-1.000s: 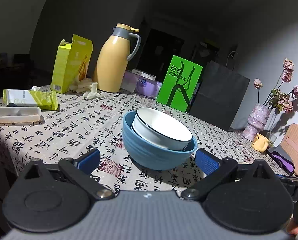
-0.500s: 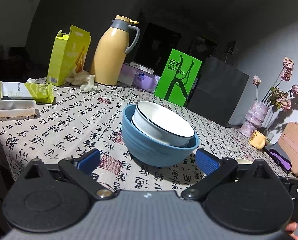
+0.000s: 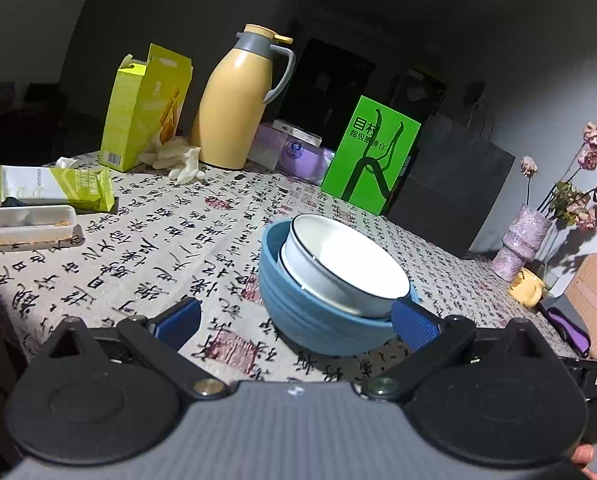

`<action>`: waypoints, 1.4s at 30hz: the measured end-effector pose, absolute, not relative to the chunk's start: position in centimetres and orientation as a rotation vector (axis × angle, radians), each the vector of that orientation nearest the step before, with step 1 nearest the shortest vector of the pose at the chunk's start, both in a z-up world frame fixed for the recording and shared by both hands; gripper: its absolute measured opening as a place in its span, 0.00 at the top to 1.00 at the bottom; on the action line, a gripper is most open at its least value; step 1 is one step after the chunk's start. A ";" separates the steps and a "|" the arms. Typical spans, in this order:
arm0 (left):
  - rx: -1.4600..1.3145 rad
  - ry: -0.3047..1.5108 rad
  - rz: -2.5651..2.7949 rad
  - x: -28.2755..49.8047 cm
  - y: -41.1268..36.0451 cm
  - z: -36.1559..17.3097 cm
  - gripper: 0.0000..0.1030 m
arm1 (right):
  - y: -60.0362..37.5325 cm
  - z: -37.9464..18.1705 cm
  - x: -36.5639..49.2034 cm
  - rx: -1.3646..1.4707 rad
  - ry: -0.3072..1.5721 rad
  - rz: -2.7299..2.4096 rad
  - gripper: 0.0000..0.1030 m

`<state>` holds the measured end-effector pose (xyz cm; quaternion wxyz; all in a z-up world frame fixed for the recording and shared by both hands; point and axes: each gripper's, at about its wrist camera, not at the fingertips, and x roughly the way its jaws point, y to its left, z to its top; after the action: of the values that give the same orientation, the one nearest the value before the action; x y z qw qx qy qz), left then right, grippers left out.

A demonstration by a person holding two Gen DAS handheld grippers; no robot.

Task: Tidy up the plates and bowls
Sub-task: 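Move both tools to the blue bowl rim and close on it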

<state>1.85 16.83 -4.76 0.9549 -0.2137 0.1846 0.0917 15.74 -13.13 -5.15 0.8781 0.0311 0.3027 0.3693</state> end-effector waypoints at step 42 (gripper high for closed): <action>-0.611 0.695 0.153 14.1 23.6 -4.6 0.31 | -3.4 -6.5 26.2 0.314 1.028 0.740 0.34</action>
<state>14.08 23.58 -4.57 0.8921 -0.2943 0.3349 0.0736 26.15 -3.36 -6.52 0.7945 0.1461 0.4784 0.3443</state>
